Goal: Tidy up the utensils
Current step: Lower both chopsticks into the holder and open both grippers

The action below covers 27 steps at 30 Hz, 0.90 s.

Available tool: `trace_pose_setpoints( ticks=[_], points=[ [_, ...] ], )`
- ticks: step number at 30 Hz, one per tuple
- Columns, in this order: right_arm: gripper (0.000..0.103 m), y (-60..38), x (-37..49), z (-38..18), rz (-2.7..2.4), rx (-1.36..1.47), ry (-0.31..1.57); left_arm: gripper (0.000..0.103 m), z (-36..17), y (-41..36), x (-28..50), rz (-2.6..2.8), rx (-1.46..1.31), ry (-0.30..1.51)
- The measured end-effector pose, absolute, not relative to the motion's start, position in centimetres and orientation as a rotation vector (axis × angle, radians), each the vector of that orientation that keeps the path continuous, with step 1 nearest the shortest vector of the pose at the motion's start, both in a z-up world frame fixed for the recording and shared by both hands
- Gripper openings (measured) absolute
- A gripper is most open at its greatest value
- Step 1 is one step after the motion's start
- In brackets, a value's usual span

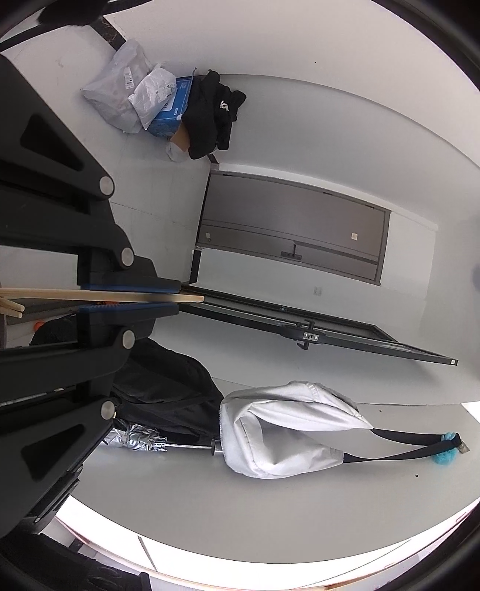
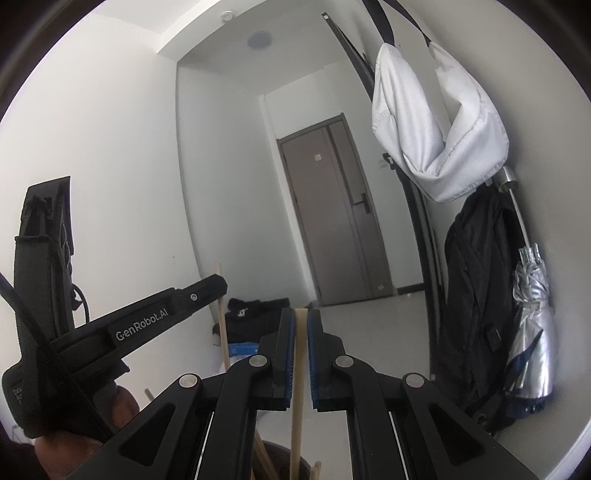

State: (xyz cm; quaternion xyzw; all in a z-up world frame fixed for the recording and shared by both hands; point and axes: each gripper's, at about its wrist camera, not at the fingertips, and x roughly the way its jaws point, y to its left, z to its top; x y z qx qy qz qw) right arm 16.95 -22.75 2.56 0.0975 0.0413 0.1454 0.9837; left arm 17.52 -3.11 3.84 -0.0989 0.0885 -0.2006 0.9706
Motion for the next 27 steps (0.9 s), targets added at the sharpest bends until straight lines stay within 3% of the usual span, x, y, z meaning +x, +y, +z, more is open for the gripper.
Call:
trace_pose_setpoints(
  ticks=[18, 27],
  points=[
    [0.009, -23.2, 13.4, 0.9, 0.403, 0.153, 0.247, 0.002, 3.1, -2.4, 13.9, -0.452, -0.173, 0.308],
    [0.009, -23.7, 11.6, 0.1, 0.438, 0.161, 0.355, 0.002, 2.1, -1.1, 12.1, -0.427, -0.186, 0.472]
  ],
)
